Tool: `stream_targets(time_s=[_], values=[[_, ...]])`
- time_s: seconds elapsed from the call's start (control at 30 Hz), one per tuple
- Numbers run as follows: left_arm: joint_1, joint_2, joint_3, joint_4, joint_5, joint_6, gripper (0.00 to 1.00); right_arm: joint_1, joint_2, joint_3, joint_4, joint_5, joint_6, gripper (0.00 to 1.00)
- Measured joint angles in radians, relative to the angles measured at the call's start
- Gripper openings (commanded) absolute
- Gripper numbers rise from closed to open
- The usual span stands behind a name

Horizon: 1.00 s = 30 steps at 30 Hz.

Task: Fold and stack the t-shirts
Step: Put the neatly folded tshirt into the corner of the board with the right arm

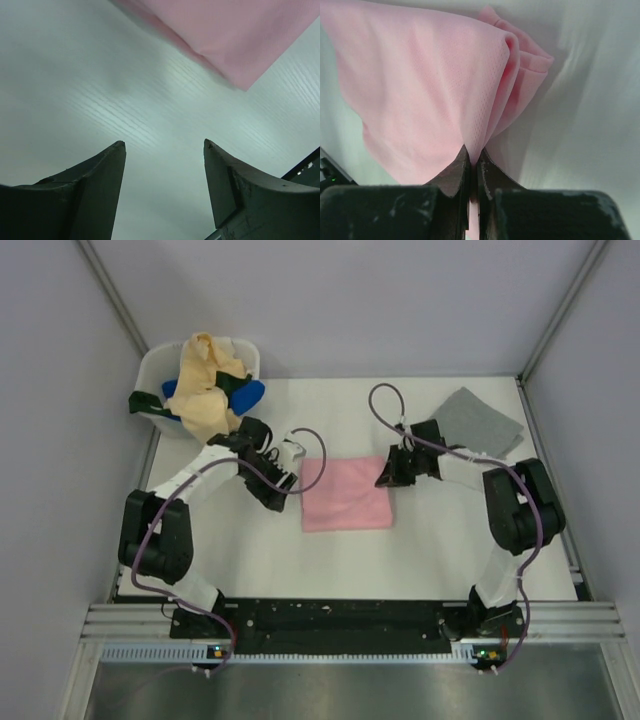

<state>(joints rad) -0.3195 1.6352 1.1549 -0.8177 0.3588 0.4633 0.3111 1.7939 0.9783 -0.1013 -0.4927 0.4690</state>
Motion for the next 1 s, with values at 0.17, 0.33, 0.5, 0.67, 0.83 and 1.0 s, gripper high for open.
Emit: stream_targets(time_s=[0.17,0.33,0.5,0.67,0.83,1.0], values=[[0.041,-0.029,0.018,-0.005,-0.031,0.011,0.69,-0.006,0.035,0.203,-0.217,0.095,-0.132,0.0],[0.06,-0.029,0.018,-0.021,-0.039,0.012,0.7,-0.023,0.156,0.414,-0.35,0.134,-0.198,0.0],[0.064,-0.029,0.018,-0.025,-0.04,0.014,0.7,-0.093,0.28,0.58,-0.431,0.111,-0.168,0.0],[0.065,-0.029,0.018,-0.025,-0.043,0.016,0.7,-0.188,0.351,0.715,-0.466,0.075,-0.08,0.0],[0.069,-0.029,0.018,-0.025,-0.043,0.017,0.71,-0.245,0.378,0.838,-0.47,0.064,0.008,0.0],[0.071,-0.027,0.018,-0.024,-0.043,0.018,0.71,-0.272,0.385,0.91,-0.469,0.062,0.087,0.0]])
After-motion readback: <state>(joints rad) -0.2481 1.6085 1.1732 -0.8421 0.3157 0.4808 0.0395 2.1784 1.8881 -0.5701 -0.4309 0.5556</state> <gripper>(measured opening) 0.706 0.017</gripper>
